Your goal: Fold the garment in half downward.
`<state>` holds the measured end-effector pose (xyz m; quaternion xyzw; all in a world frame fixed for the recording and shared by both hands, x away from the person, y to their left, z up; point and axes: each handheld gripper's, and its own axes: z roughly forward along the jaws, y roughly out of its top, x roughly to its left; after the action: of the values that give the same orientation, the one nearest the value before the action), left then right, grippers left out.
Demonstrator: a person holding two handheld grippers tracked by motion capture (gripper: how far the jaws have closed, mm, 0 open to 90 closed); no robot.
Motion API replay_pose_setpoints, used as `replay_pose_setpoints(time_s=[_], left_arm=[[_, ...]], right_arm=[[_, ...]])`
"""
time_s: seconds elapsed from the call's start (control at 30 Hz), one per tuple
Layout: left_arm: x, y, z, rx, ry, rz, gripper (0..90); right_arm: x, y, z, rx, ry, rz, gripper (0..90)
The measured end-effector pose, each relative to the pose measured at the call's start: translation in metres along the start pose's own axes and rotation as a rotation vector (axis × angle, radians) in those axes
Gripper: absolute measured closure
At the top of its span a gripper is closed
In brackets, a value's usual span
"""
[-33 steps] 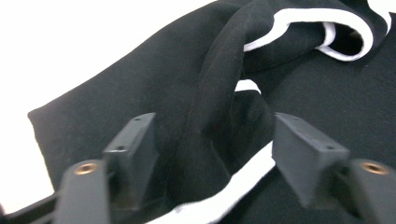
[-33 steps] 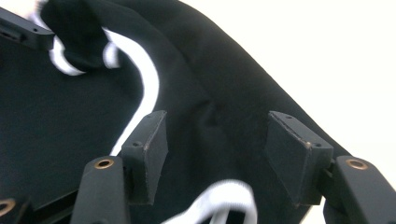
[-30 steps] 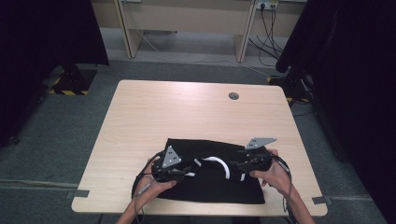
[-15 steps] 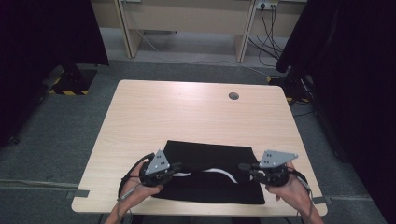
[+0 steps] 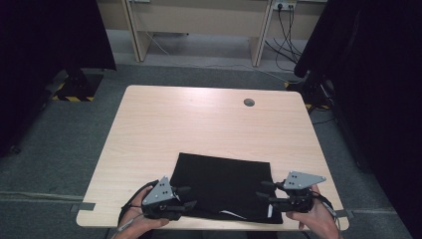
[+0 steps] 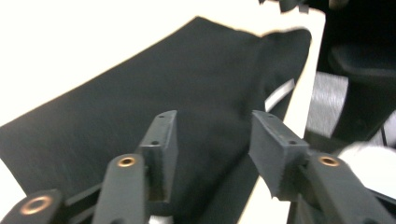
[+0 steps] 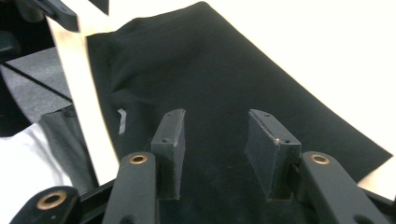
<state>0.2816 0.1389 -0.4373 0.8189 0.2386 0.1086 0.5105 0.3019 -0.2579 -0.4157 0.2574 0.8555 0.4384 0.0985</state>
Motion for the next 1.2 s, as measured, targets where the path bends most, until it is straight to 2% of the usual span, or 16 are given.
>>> replay_pose_setpoints(time_s=[0.1,0.17,0.23,0.33,0.47,0.5,0.57,0.63,0.77,0.8,0.87,1.0,1.07,1.2], left_arm=[[0.009,0.002,0.011,0.023,0.070,-0.044,44.5],[0.014,-0.001,0.020,0.070,0.113,-0.053,42.6],[0.016,-0.007,0.026,0.112,0.142,-0.041,40.9],[0.015,-0.016,0.029,0.170,0.164,-0.028,39.8],[0.011,-0.031,0.027,0.245,0.203,0.014,38.7],[0.011,-0.034,0.025,0.227,0.198,-0.001,38.6],[0.013,-0.036,0.021,0.231,0.194,-0.013,38.9],[0.014,-0.037,0.020,0.229,0.189,-0.025,39.3],[0.013,-0.034,0.020,0.229,0.194,-0.006,37.7],[0.012,-0.033,0.020,0.223,0.191,-0.010,37.0],[0.012,-0.032,0.021,0.212,0.187,-0.022,35.0],[0.011,-0.030,0.024,0.211,0.196,-0.044,27.9],[0.011,-0.030,0.024,0.216,0.197,-0.057,23.3],[0.012,-0.031,0.022,0.196,0.196,-0.075,20.5]], right_arm=[[-0.003,-0.002,0.010,0.038,-0.011,-0.002,57.2],[-0.001,-0.006,0.019,0.072,-0.013,-0.011,56.7],[0.003,-0.012,0.026,0.101,0.000,-0.021,56.4],[0.007,-0.023,0.031,0.124,0.007,-0.019,55.9],[0.010,-0.039,0.029,0.159,-0.029,-0.029,52.8],[0.010,-0.043,0.029,0.162,-0.039,-0.028,52.7],[0.009,-0.049,0.027,0.128,-0.038,-0.012,52.8],[0.008,-0.050,0.026,0.120,-0.042,-0.008,53.7],[0.007,-0.044,0.026,0.142,-0.059,-0.015,48.4],[0.005,-0.042,0.025,0.133,-0.062,-0.009,47.9],[-0.001,-0.035,0.022,0.102,-0.078,0.008,45.9],[-0.017,-0.023,0.024,0.069,-0.141,0.019,41.4],[-0.026,-0.020,0.029,0.077,-0.162,0.037,39.6],[-0.037,-0.021,0.043,0.109,-0.197,0.066,35.2]])
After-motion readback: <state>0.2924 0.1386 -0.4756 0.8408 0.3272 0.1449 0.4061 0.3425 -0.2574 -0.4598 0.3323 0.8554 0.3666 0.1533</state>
